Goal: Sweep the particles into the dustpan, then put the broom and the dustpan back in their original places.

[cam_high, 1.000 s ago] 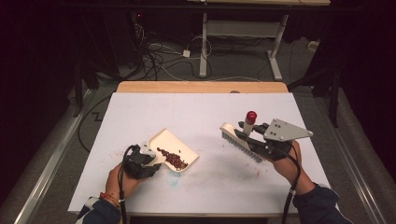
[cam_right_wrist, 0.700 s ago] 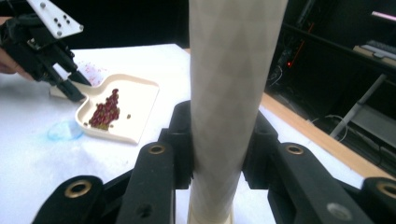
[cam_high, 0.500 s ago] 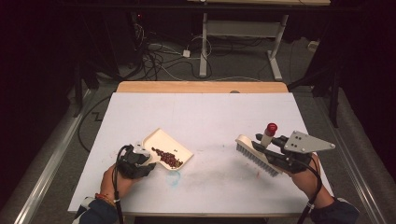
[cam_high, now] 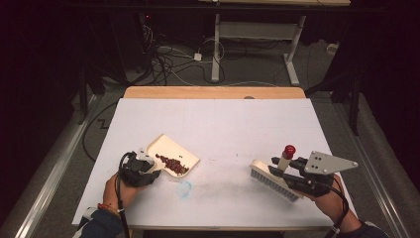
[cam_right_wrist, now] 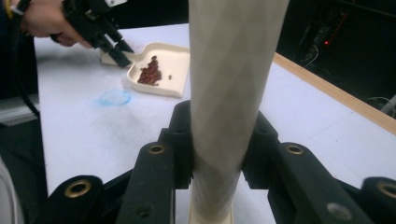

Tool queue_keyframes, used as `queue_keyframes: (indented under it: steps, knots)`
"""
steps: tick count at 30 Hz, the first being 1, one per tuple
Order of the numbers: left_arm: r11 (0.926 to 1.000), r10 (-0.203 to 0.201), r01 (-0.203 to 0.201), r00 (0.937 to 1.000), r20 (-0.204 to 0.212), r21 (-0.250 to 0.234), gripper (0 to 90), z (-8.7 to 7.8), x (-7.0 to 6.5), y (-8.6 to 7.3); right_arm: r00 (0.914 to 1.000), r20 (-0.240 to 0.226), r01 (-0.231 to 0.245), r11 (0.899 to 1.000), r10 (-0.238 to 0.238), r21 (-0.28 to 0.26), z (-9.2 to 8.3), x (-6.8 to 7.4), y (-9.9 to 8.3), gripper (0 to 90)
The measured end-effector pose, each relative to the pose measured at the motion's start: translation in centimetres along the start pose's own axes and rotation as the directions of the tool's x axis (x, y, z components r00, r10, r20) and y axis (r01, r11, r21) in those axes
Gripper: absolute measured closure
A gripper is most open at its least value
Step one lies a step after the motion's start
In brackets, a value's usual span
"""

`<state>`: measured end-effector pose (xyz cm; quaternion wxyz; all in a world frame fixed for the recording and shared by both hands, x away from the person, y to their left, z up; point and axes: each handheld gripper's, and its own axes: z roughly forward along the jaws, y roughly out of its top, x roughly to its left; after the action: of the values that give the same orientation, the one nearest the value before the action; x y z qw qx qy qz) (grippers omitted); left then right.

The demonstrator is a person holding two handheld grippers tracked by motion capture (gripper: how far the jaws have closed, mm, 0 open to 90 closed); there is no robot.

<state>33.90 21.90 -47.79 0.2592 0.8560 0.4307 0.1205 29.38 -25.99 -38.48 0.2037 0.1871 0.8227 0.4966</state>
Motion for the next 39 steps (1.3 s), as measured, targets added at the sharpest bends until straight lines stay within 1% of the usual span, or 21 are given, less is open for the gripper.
queue_keyframes:
  steps: [4,5,6,9,11,13,16,20,21,23,25,27,28,29,31,32,35,36,37,38,39]
  knots:
    - [0.9996,-0.027,0.027,0.9996,-0.009,0.000,63.5,0.2,0.3,-0.1,0.9985,-0.051,-0.020,1.000,0.021,0.006,-0.3,0.0,-0.2,70.2]
    - [0.9997,-0.026,0.026,0.9996,-0.009,0.000,63.5,0.2,0.4,-0.1,0.9978,-0.061,-0.024,1.000,0.024,0.009,-0.4,-0.1,-0.2,70.2]
    - [0.9993,-0.037,0.037,0.9993,-0.010,-0.001,63.5,0.3,0.4,-0.1,0.9968,-0.075,-0.025,1.000,0.026,0.015,-0.4,-0.2,-0.3,70.2]
    - [0.9990,-0.045,0.044,0.9985,-0.031,-0.005,63.5,0.3,0.6,0.2,0.9920,-0.120,-0.035,0.999,0.039,0.040,-0.1,-0.7,-0.5,70.2]
    - [0.9977,-0.068,0.068,0.9970,-0.038,-0.009,63.5,0.4,0.9,0.2,0.9893,-0.137,-0.042,0.998,0.050,0.056,0.2,-1.1,-0.6,70.2]
    - [0.9955,-0.094,0.094,0.9946,-0.044,-0.016,63.4,0.5,1.4,0.1,0.9901,-0.135,-0.031,0.997,0.041,0.071,0.5,-1.4,-0.6,70.1]
    - [0.9934,-0.113,0.112,0.9922,-0.053,-0.025,63.4,0.6,1.7,0.0,0.9899,-0.133,-0.038,0.996,0.048,0.075,0.8,-2.1,-0.6,70.0]
    - [0.9903,-0.136,0.134,0.9886,-0.064,-0.037,63.1,0.8,1.5,0.2,0.9947,-0.095,-0.029,0.996,0.038,0.089,1.2,-3.0,-0.4,67.7]
    - [0.9880,-0.151,0.149,0.9870,-0.056,-0.040,62.8,0.9,1.4,0.2,0.9971,-0.069,-0.025,0.996,0.031,0.091,1.3,-3.3,-0.3,65.8]
    - [0.9814,-0.186,0.185,0.9824,-0.016,-0.050,60.4,1.0,1.0,0.1,0.9989,-0.026,-0.037,0.994,0.040,0.100,1.5,-4.2,-0.2,63.8]
    - [0.9763,-0.211,0.211,0.9774,0.015,-0.048,50.5,0.8,0.4,0.0,0.9995,0.006,-0.032,0.991,0.031,0.131,1.9,-5.1,-0.1,60.7]
    - [0.9817,-0.186,0.187,0.9819,0.037,-0.036,49.8,0.6,-0.5,-0.2,0.9989,0.023,-0.045,0.987,0.042,0.155,2.4,-6.3,0.1,59.4]
    - [0.9843,-0.172,0.173,0.9841,0.045,-0.031,49.1,0.5,-1.0,-0.3,0.9982,0.033,-0.055,0.986,0.051,0.155,2.8,-6.8,0.2,59.7]
    - [0.9885,-0.148,0.149,0.9878,0.046,-0.023,47.2,0.4,-1.6,-0.4,0.9968,0.041,-0.074,0.984,0.068,0.159,3.2,-7.4,0.2,59.0]
    - [0.9921,-0.122,0.124,0.9912,0.050,-0.021,46.2,0.3,-2.2,-0.5,0.9946,0.074,-0.085,0.980,0.073,0.181,4.2,-8.4,0.3,56.4]
    - [0.9934,-0.111,0.112,0.9926,0.050,-0.025,46.1,0.2,-2.4,-0.6,0.9933,0.083,-0.095,0.978,0.081,0.187,4.7,-8.9,0.3,57.2]
    - [0.9978,-0.043,0.045,0.9976,0.054,-0.048,40.7,-0.1,-2.7,-1.0,0.9887,0.102,-0.127,0.976,0.110,0.175,6.3,-10.4,0.2,57.6]
    - [0.9975,-0.003,0.007,0.9985,0.055,-0.071,40.1,-0.4,-2.8,-1.2,0.9880,0.091,-0.139,0.975,0.125,0.171,6.8,-10.9,0.1,58.1]
    - [0.9930,0.031,-0.025,0.9981,0.053,-0.116,39.1,-0.8,-2.7,-1.6,0.9848,0.090,-0.162,0.971,0.149,0.173,7.4,-11.3,-0.2,57.3]
    - [0.9885,0.041,-0.032,0.9975,0.058,-0.148,39.1,-1.1,-2.6,-1.8,0.9820,0.118,-0.170,0.964,0.147,0.207,8.2,-11.7,-0.4,54.8]
    - [0.9816,0.056,-0.042,0.9962,0.066,-0.186,38.9,-1.6,-2.4,-2.0,0.9787,0.156,-0.167,0.959,0.133,0.227,8.6,-11.8,-0.5,53.4]
